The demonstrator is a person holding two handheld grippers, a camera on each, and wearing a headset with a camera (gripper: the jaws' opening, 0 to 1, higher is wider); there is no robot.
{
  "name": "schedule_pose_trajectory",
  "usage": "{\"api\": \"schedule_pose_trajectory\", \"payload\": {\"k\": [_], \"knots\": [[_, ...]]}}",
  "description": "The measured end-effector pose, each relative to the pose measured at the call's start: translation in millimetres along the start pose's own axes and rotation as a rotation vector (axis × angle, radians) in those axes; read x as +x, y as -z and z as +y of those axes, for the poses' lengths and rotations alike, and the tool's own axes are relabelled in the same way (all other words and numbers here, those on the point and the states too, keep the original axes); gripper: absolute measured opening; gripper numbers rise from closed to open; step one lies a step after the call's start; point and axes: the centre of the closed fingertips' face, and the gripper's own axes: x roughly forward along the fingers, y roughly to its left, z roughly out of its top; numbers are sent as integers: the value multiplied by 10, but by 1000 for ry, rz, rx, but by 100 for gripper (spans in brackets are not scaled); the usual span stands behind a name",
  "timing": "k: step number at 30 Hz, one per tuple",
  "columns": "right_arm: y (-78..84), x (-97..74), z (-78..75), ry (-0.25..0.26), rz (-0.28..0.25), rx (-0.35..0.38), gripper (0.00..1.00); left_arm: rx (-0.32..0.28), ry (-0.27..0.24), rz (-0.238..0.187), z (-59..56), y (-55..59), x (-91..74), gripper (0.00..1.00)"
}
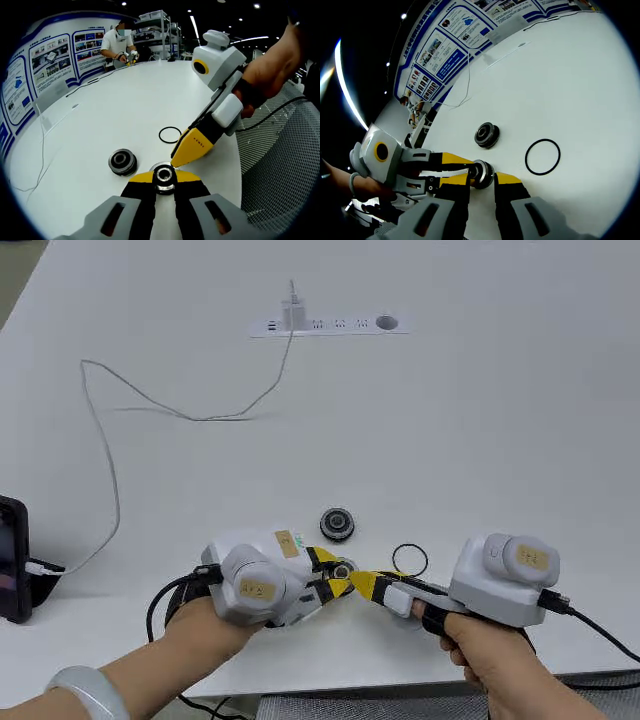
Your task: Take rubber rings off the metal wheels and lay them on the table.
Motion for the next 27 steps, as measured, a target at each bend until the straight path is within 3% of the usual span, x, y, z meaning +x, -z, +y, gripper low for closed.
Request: {"api": "schedule_pose_trajectory", "payload": {"k": [21,27], "knots": [[44,79,20,-64,-4,171,23,-9,-3,-2,6,11,7,13],[40,74,27,-74,11,172,23,-12,-3,-5,3,4,6,13]]}}
